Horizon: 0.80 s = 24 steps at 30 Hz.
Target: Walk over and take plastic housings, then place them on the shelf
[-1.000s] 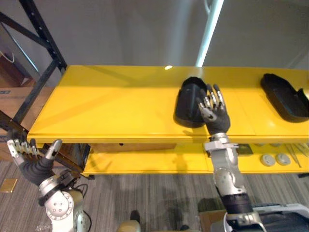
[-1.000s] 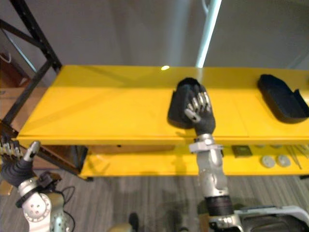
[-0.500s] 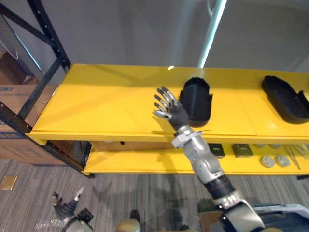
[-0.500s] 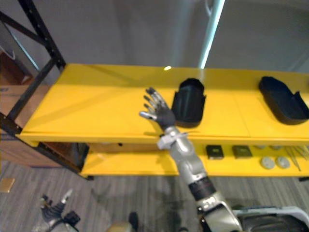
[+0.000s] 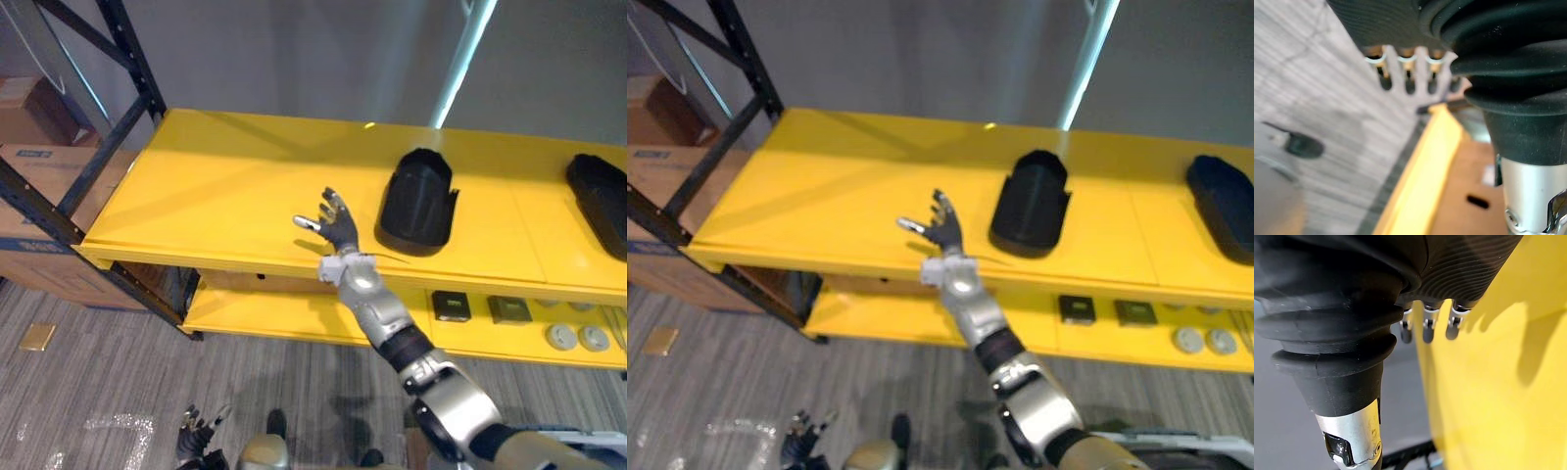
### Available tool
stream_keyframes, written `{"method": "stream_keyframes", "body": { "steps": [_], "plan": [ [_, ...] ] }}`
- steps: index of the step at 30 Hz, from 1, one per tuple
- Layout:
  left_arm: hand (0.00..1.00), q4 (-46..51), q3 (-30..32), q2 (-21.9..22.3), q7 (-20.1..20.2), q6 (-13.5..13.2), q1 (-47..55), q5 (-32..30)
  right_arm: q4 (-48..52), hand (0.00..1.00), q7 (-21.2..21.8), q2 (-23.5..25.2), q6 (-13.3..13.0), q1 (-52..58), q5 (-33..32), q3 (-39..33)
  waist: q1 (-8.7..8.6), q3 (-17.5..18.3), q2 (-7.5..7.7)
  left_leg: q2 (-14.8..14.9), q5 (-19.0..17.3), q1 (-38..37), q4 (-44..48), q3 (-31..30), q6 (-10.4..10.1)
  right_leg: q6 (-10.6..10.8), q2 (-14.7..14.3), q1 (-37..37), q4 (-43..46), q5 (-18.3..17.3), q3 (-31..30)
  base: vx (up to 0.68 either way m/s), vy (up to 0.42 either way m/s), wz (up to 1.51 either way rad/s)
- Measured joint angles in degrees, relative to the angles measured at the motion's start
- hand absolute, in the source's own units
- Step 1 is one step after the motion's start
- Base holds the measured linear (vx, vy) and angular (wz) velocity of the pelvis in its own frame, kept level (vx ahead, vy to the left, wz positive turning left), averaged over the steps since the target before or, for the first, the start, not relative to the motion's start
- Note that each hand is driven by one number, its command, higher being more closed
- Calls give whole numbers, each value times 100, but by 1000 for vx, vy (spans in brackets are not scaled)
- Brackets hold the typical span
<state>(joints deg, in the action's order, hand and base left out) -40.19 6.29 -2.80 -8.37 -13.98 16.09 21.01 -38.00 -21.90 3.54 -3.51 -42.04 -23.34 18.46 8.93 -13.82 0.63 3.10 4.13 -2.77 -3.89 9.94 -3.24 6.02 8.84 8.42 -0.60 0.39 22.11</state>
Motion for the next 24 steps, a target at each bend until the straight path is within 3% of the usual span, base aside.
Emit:
{"method": "stream_keyframes", "body": {
  "steps": [5, 13, 24],
  "plan": [
    [0, -109, -92, 9, 9, -79, -41, 123, -115, 0, -547, -49, -10, -170, 218, -536, -3, -164, -169, 14, -1, 85, 32, -26, -1, -1, -6, -58, 11, -6, 27, -29, -1, 2],
    [0, -145, -259, 3, 1, -173, -43, 151, -45, 0, -1066, -78, -45, -150, 446, -955, -21, -281, -172, -51, 24, 83, -49, -39, 13, 44, 48, -84, 16, -27, 82, 22, 6, 2],
    [0, -22, -523, 28, -172, -328, -98, 44, 34, 0, -924, -246, -148, -20, 501, -1060, -23, -416, -220, -87, 29, -35, -60, -36, 21, 100, 121, -32, 151, -78, 88, -4, 6, 0]
  ]
}}
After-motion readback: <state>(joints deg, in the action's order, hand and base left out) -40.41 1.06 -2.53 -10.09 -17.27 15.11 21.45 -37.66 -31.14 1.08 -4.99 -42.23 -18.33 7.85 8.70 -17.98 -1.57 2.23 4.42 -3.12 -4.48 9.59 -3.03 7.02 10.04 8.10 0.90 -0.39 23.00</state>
